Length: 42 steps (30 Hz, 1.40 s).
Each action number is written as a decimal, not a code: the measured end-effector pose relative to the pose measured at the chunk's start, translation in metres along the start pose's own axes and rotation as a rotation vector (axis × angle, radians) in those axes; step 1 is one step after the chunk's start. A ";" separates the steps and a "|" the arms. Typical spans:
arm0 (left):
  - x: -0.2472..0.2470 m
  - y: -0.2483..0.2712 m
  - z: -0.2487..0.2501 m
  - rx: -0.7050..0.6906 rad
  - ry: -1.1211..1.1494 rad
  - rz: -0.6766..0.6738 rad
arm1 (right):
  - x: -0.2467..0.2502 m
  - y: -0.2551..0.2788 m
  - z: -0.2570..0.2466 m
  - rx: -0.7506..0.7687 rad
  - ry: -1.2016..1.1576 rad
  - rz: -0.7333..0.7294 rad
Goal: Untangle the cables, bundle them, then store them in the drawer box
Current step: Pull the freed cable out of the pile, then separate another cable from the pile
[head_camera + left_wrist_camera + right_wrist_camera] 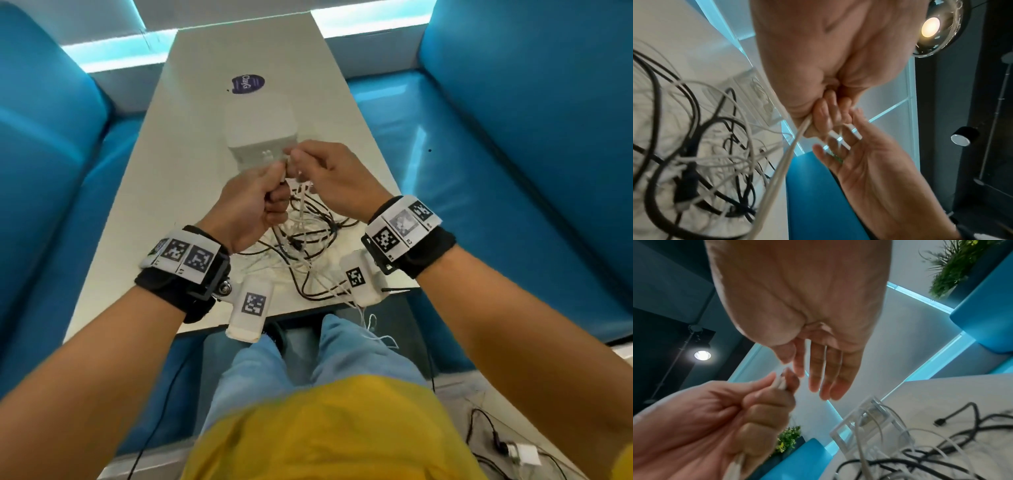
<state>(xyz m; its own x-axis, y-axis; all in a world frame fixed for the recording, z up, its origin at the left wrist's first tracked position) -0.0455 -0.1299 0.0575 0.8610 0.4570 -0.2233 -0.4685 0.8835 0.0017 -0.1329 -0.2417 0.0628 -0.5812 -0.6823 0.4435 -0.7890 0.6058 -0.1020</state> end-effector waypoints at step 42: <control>0.038 0.000 -0.007 -0.178 -0.373 0.113 | -0.006 -0.008 -0.035 0.082 0.048 -0.118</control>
<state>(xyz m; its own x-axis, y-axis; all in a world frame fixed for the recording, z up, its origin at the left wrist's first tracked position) -0.0138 -0.1128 0.0425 0.7998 0.5845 0.1367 -0.5624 0.8093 -0.1698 -0.1163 -0.2277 0.0922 -0.4751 -0.7248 0.4989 -0.8658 0.4863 -0.1180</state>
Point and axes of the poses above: each hand's wrist, its own y-axis away from the middle knuckle, its own x-axis out of the back of the hand, z = x × y, the point moved 2 cm from there along -y, towards the middle knuckle, and after that the axes turned 11 degrees about -x, right-handed, at the moved point
